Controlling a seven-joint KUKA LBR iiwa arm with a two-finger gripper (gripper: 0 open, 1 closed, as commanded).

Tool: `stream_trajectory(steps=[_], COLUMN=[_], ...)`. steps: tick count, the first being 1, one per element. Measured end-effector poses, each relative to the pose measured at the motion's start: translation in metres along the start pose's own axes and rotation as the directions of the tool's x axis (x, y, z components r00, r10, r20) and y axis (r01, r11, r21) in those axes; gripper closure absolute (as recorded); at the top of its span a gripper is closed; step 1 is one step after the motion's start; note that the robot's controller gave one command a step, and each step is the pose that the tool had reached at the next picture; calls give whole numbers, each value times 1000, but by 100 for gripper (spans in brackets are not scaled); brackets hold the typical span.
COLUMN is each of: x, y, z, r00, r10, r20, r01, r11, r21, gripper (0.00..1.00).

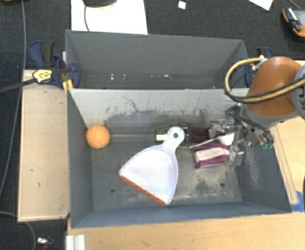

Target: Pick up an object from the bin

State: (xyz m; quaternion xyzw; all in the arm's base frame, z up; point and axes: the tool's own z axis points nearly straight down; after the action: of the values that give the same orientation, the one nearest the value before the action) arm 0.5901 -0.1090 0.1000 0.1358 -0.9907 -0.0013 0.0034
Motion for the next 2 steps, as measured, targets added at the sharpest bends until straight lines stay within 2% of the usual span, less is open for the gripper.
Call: stream_trajectory(steps=[1, 2], x=[4, 1], y=[-23, -10], z=[28, 28], r00=[997, 999], r10=[78, 50], r20=[22, 11], r01=[-78, -50], r11=[997, 999], r21=[9, 3], gripper=[0, 100])
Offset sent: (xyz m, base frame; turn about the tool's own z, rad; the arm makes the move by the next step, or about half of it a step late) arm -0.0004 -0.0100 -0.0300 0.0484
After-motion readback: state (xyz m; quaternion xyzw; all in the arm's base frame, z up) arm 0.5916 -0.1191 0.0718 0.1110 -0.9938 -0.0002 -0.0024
